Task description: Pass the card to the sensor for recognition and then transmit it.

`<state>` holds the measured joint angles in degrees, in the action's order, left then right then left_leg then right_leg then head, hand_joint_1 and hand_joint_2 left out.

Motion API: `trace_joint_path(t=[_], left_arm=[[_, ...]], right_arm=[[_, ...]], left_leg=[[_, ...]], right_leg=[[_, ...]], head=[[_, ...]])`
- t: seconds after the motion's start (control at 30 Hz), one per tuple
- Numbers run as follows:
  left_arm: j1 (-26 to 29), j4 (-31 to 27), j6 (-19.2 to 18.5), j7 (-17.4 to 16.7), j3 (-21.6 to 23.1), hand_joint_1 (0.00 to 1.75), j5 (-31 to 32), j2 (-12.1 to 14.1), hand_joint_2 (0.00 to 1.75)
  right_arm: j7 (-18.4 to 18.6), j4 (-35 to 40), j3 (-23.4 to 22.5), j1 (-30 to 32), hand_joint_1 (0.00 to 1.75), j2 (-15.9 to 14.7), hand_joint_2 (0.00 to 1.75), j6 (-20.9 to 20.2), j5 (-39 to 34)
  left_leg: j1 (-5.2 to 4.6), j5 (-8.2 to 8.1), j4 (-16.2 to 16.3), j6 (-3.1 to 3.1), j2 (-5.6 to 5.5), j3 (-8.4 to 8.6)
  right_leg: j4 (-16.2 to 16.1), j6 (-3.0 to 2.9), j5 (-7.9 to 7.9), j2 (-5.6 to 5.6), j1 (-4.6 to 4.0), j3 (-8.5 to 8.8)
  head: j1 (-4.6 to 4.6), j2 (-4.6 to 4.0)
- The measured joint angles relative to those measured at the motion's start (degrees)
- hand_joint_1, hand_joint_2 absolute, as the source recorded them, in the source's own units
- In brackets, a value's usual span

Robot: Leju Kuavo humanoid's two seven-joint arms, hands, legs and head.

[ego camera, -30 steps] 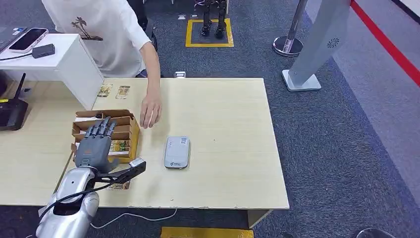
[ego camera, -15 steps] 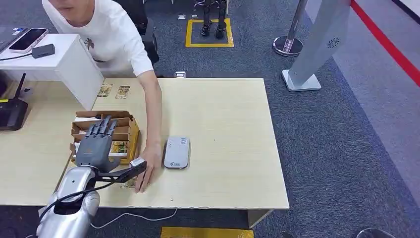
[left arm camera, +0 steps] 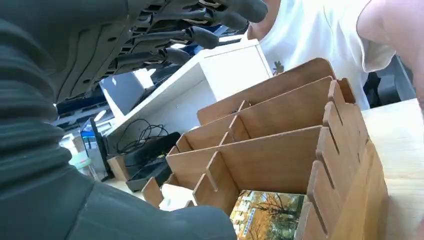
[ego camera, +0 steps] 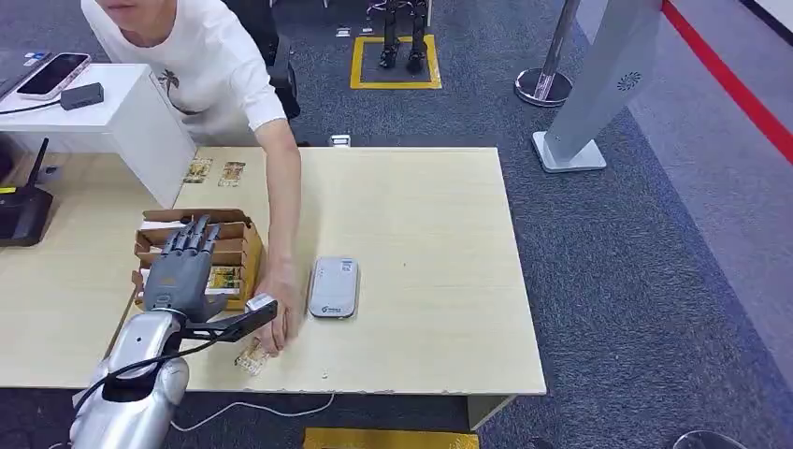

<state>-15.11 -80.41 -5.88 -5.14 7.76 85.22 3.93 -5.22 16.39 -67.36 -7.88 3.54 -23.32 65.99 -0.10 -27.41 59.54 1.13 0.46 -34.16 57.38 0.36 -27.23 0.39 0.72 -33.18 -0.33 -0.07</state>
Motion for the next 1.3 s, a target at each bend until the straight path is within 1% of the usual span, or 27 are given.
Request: trace_joint_path(t=[1.3], left_arm=[[-0.04,-0.02,0.0,0.0,0.0,0.0,0.0,0.04,1.75]], right_arm=[[0.02,0.0,0.0,0.06,0.0,0.0,1.75,0.0,0.0]], left_leg=[[0.0,0.0,0.0,0.0,0.0,0.0]], right_leg=[[0.0,0.0,0.0,0.0,0.0,0.0]], head=[[0.0,0.0]])
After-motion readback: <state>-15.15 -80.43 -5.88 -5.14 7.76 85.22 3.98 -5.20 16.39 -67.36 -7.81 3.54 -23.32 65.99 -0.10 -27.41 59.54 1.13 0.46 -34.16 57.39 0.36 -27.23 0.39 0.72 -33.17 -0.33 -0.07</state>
